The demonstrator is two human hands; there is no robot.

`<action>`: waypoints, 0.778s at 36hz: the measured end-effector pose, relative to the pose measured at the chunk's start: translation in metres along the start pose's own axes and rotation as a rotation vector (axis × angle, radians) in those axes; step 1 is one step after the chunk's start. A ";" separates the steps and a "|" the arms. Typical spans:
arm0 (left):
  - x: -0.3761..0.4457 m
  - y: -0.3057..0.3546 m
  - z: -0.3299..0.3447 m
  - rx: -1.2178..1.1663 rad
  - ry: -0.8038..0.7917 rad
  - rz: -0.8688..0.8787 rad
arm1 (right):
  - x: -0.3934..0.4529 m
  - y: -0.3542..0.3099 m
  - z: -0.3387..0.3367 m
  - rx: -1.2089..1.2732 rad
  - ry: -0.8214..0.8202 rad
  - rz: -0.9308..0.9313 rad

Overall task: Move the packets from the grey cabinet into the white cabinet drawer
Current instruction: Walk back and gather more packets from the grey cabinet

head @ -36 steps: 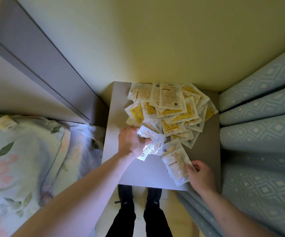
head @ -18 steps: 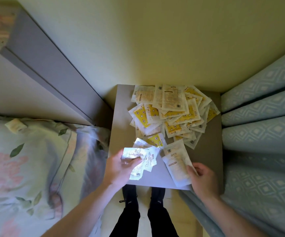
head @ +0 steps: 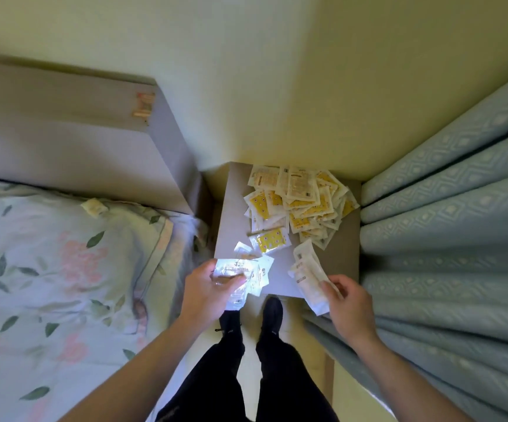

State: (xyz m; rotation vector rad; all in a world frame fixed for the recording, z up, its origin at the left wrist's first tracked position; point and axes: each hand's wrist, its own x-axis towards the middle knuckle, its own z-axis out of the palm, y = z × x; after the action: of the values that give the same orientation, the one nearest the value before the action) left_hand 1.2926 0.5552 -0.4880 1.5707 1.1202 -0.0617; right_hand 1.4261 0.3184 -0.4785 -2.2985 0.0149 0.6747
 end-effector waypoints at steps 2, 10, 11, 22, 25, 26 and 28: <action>-0.015 0.011 -0.010 -0.004 -0.016 0.030 | -0.015 -0.014 -0.007 0.010 -0.004 -0.026; -0.072 0.038 -0.045 0.024 0.009 0.102 | -0.053 -0.044 -0.022 0.046 -0.058 -0.109; -0.081 0.039 -0.048 0.003 0.020 0.099 | -0.058 -0.049 -0.024 0.048 -0.071 -0.126; -0.200 0.002 -0.077 -0.165 0.347 0.091 | -0.096 -0.078 -0.033 -0.036 -0.287 -0.410; -0.240 -0.018 -0.087 -0.192 0.459 0.053 | -0.118 -0.087 -0.025 -0.066 -0.377 -0.507; -0.254 -0.025 -0.091 -0.201 0.494 0.049 | -0.128 -0.090 -0.022 -0.081 -0.419 -0.541; -0.283 -0.041 -0.099 -0.230 0.563 0.042 | -0.154 -0.099 -0.016 -0.106 -0.499 -0.628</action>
State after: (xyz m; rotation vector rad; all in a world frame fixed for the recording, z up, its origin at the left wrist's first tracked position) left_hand 1.0605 0.4568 -0.3199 1.4365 1.4643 0.5500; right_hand 1.3211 0.3527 -0.3320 -1.9962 -0.9481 0.8896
